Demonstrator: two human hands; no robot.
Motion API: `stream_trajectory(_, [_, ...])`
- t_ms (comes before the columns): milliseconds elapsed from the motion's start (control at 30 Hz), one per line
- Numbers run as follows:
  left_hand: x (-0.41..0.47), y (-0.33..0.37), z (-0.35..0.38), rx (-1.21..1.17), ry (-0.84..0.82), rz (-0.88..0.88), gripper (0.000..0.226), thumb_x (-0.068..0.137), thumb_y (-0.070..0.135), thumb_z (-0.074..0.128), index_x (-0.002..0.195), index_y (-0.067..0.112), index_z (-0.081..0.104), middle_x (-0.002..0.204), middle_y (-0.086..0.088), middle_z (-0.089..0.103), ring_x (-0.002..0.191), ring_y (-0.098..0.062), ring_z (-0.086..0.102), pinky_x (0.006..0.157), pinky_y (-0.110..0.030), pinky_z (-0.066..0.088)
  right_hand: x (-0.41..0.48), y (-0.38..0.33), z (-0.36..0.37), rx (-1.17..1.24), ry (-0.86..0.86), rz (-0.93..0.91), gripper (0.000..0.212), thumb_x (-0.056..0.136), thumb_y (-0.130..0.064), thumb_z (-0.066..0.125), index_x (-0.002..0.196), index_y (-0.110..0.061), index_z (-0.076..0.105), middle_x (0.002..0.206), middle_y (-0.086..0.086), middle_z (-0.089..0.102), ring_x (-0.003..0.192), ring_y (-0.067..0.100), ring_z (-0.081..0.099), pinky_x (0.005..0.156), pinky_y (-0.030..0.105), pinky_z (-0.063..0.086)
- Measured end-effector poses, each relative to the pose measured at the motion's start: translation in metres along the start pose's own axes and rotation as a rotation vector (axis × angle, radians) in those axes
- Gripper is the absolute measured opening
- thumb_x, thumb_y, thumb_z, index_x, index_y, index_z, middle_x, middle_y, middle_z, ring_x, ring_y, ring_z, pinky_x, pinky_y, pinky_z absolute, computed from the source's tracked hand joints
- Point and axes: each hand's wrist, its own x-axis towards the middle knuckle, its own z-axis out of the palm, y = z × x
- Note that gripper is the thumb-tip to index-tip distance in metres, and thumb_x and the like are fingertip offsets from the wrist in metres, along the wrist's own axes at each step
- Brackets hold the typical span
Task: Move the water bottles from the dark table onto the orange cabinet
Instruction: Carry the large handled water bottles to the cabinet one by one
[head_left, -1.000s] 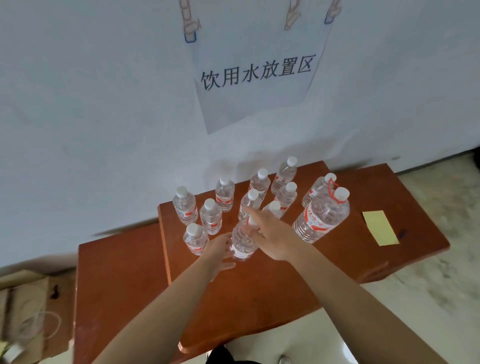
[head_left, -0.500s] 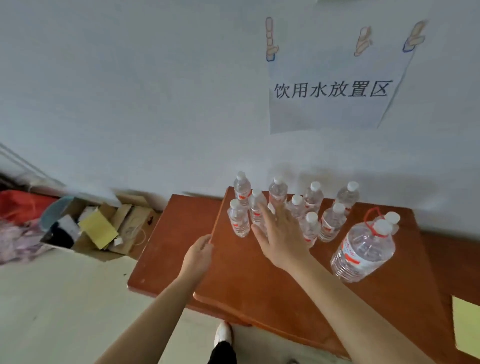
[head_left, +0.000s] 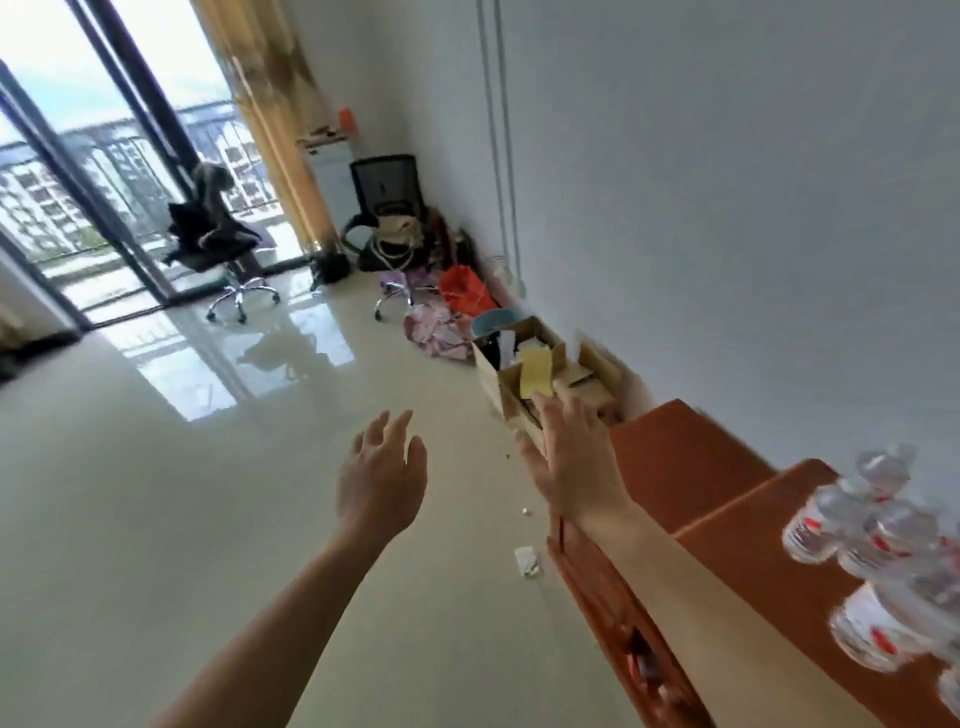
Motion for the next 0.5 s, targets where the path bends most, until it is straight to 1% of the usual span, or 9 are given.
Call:
stream_trajectory(67, [-0.011,-0.060,-0.044,0.073,0.065,-0.035,0.048,0.102,0.034,0.044,0.149,0.024,0.043,0.157,-0.010,0.038,0.142,-0.032,0.035,0.111,-0.048,0.035,0.010,-0.068,0.029,0.016,-0.011,-0.089,0.056,0.101,-0.045,0.050,0.150,-0.017,0.042,0.154,0.019,0.038,0.140,0.038,0.038,0.112,0.053,0.034])
stream_trajectory(133, [-0.032,-0.140,-0.096,0.138,0.159,-0.091,0.047,0.102,0.035,0.043,0.147,0.022,0.046,0.155,-0.012,0.041,0.140,-0.034,0.038,0.106,-0.051,0.039,0.013,-0.157,0.069,0.036,-0.051,-0.212,0.056,0.102,-0.044,0.051,0.151,-0.019,0.041,0.157,0.019,0.034,0.141,0.037,0.036,0.113,0.052,0.033])
stream_trajectory(200, [-0.055,-0.214,-0.143,0.182,0.245,-0.133,0.049,0.099,0.037,0.039,0.143,0.020,0.051,0.150,-0.015,0.046,0.136,-0.037,0.043,0.100,-0.055,0.043,0.012,-0.240,0.111,0.063,-0.050,-0.320,0.056,0.101,-0.045,0.052,0.150,-0.019,0.042,0.157,0.018,0.035,0.139,0.038,0.039,0.109,0.053,0.037])
stream_trajectory(233, [-0.059,-0.221,-0.149,0.183,0.245,-0.136,0.053,0.095,0.039,0.037,0.142,0.019,0.052,0.149,-0.016,0.047,0.135,-0.037,0.045,0.098,-0.056,0.044,0.011,-0.247,0.118,0.053,-0.055,-0.335,0.056,0.101,-0.045,0.053,0.149,-0.019,0.042,0.156,0.017,0.036,0.137,0.038,0.042,0.107,0.053,0.039])
stream_trajectory(267, [-0.079,-0.282,-0.187,0.231,0.286,-0.208,0.055,0.093,0.041,0.036,0.141,0.019,0.053,0.148,-0.016,0.048,0.134,-0.038,0.046,0.097,-0.057,0.044,0.004,-0.317,0.149,0.083,-0.061,-0.409,0.056,0.100,-0.045,0.053,0.149,-0.019,0.043,0.156,0.017,0.037,0.135,0.038,0.043,0.106,0.054,0.041])
stream_trajectory(300, [-0.090,-0.312,-0.208,0.252,0.283,-0.252,0.056,0.092,0.041,0.036,0.140,0.019,0.053,0.147,-0.017,0.048,0.134,-0.038,0.046,0.097,-0.058,0.044,0.000,-0.352,0.168,0.093,-0.065,-0.456,0.056,0.100,-0.045,0.054,0.148,-0.019,0.043,0.155,0.017,0.037,0.135,0.038,0.044,0.105,0.054,0.043])
stream_trajectory(367, [-0.115,-0.382,-0.253,0.332,0.347,-0.343,0.053,0.095,0.039,0.037,0.141,0.018,0.052,0.148,-0.017,0.047,0.135,-0.038,0.045,0.099,-0.058,0.043,-0.014,-0.435,0.203,0.129,-0.098,-0.563,0.056,0.100,-0.046,0.053,0.148,-0.019,0.043,0.155,0.017,0.038,0.134,0.037,0.046,0.104,0.054,0.045])
stream_trajectory(400, [-0.136,-0.425,-0.282,0.363,0.387,-0.413,0.050,0.098,0.038,0.038,0.143,0.019,0.050,0.150,-0.017,0.045,0.137,-0.037,0.043,0.102,-0.058,0.041,-0.023,-0.489,0.225,0.150,-0.112,-0.644,0.056,0.100,-0.047,0.052,0.148,-0.019,0.043,0.155,0.016,0.038,0.134,0.037,0.046,0.104,0.054,0.044])
stream_trajectory(500, [-0.173,-0.504,-0.331,0.398,0.416,-0.540,0.049,0.101,0.037,0.042,0.148,0.021,0.043,0.156,-0.014,0.038,0.143,-0.034,0.035,0.109,-0.055,0.034,-0.043,-0.591,0.263,0.193,-0.158,-0.771,0.059,0.099,-0.052,0.041,0.149,-0.020,0.042,0.156,0.015,0.038,0.136,0.034,0.045,0.106,0.051,0.043])
